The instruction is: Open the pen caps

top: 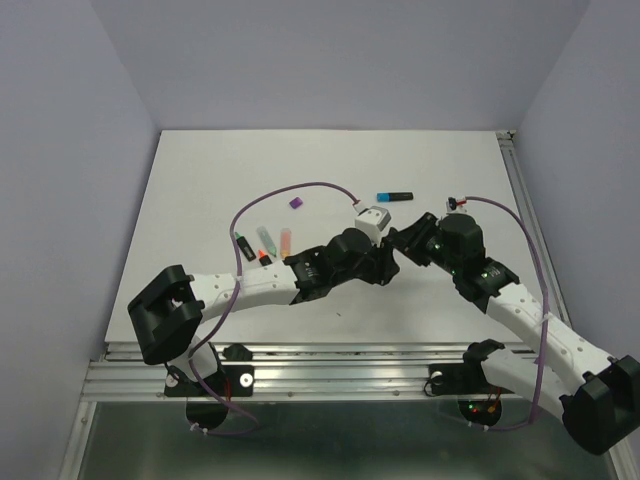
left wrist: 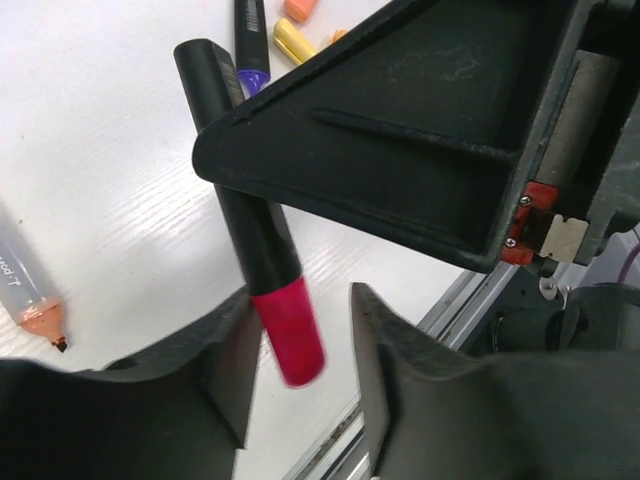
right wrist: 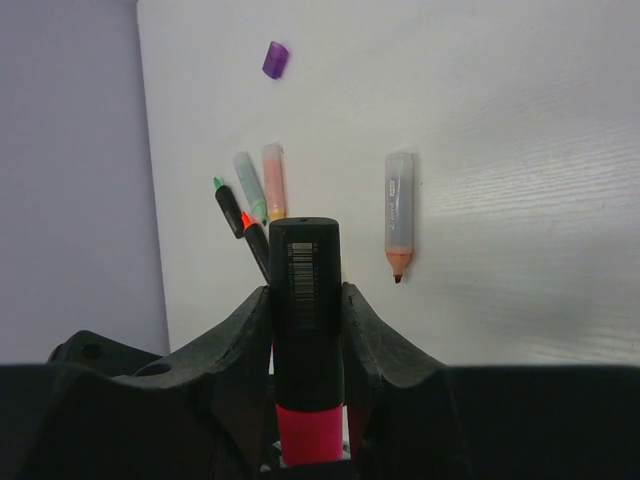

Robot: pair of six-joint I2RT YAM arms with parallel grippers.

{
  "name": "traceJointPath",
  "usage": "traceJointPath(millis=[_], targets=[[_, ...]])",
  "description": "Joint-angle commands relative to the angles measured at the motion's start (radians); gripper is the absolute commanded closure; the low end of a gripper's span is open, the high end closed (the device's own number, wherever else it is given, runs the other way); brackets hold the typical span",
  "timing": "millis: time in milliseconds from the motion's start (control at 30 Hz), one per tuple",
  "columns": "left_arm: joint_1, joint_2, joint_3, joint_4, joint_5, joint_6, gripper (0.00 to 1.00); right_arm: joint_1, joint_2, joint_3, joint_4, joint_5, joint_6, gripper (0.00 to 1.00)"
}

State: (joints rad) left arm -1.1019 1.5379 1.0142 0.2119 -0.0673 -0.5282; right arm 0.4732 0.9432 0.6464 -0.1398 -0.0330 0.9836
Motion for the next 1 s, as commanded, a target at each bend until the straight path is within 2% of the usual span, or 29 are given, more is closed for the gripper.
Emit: traceJointPath(millis=[0, 100, 133, 233, 333, 367, 400, 467, 733, 800, 833, 867, 900, 967], targets=[[0.005, -0.009, 0.034, 0.015, 0.003, 0.033, 0.57, 0.008, -0.006, 0.062, 0.062, -0.008, -0.013, 0.99], [0.004, -0.004, 0.037, 0.014, -0.011, 0.033, 0.82, 0.008, -0.006, 0.067, 0.052, -0.018, -0.019, 0.99], [0.004, -0.002, 0.038, 0.011, -0.014, 0.03, 1.0, 0.008, -0.006, 0.064, 0.055, -0.021, -0.019, 0.99], [0.007, -0.005, 0.038, 0.02, -0.009, 0.034, 1.0, 0.008, 0.009, 0.058, 0.063, -0.016, -0.04, 0.99], [0.005, -0.022, 0.023, 0.043, -0.019, 0.036, 1.0, 0.008, 0.058, 0.078, 0.042, -0.027, -0.069, 0.79], [0.005, -0.03, 0.017, 0.046, -0.022, 0.034, 1.0, 0.008, 0.068, 0.076, 0.052, -0.053, -0.071, 0.69], [0.005, -0.033, 0.015, 0.049, -0.023, 0.036, 1.0, 0.008, 0.078, 0.073, 0.066, -0.065, -0.069, 0.64], [0.005, -0.039, 0.011, 0.053, -0.02, 0.033, 1.0, 0.008, 0.103, 0.073, 0.095, -0.087, -0.068, 0.6], [0.005, -0.039, 0.009, 0.063, -0.022, 0.027, 1.0, 0.01, 0.131, 0.082, 0.126, -0.094, -0.069, 0.55], [0.005, -0.036, 0.011, 0.064, -0.022, 0.022, 1.0, 0.012, 0.132, 0.079, 0.129, -0.094, -0.069, 0.59], [0.007, -0.035, 0.012, 0.063, -0.019, 0.022, 1.0, 0.01, 0.132, 0.079, 0.131, -0.087, -0.066, 0.66], [0.007, -0.033, 0.012, 0.063, -0.02, 0.019, 1.0, 0.01, 0.129, 0.075, 0.132, -0.082, -0.066, 0.85], [0.005, -0.035, 0.011, 0.063, -0.017, 0.014, 1.0, 0.01, 0.123, 0.075, 0.131, -0.056, -0.068, 0.97], [0.005, -0.042, -0.005, 0.064, -0.006, -0.001, 1.0, 0.01, 0.12, 0.09, 0.1, 0.02, -0.079, 0.99]])
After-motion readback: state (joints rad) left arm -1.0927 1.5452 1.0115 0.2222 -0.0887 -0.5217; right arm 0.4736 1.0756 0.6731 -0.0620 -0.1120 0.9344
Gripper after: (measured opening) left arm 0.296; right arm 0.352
